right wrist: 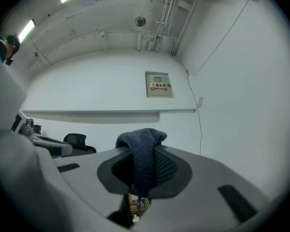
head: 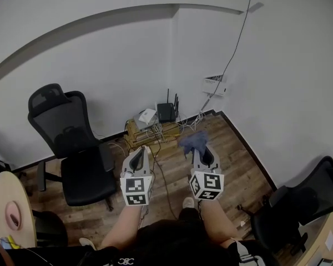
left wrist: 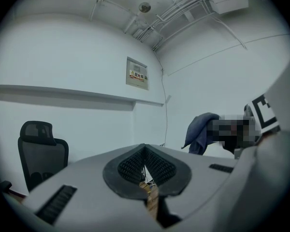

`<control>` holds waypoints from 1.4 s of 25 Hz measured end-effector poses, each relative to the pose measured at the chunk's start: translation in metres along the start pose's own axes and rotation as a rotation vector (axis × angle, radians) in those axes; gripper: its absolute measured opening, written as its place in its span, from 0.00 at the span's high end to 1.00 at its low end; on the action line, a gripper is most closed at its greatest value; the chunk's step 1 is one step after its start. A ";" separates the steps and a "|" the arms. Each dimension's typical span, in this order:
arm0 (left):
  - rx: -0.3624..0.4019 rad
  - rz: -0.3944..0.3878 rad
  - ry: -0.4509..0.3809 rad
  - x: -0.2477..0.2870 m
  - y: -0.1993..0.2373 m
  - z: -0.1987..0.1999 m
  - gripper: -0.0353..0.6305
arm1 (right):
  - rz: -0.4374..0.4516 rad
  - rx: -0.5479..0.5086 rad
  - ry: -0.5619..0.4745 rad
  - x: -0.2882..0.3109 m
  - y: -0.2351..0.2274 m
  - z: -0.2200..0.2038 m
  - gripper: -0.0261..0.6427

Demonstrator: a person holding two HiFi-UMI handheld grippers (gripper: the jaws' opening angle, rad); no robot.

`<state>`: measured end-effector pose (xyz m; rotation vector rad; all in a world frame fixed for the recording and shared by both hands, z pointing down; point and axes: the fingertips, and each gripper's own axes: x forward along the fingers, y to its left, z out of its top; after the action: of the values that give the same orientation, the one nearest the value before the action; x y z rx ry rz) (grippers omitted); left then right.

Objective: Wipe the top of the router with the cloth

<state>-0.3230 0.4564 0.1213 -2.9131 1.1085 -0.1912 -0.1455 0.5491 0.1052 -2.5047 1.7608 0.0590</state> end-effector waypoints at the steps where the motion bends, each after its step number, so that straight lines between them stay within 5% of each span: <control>1: 0.001 0.003 -0.002 0.012 -0.001 0.002 0.96 | -0.003 -0.015 -0.001 0.010 -0.005 0.000 0.91; 22: 0.019 0.037 -0.032 0.226 -0.089 0.051 0.96 | 0.073 -0.038 0.048 0.161 -0.164 -0.014 0.91; 35: -0.037 0.066 0.004 0.270 -0.102 0.037 0.96 | 0.194 -0.053 0.056 0.204 -0.171 -0.013 0.91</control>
<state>-0.0509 0.3525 0.1198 -2.9043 1.2192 -0.1767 0.0845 0.4145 0.1099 -2.3850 2.0456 0.0480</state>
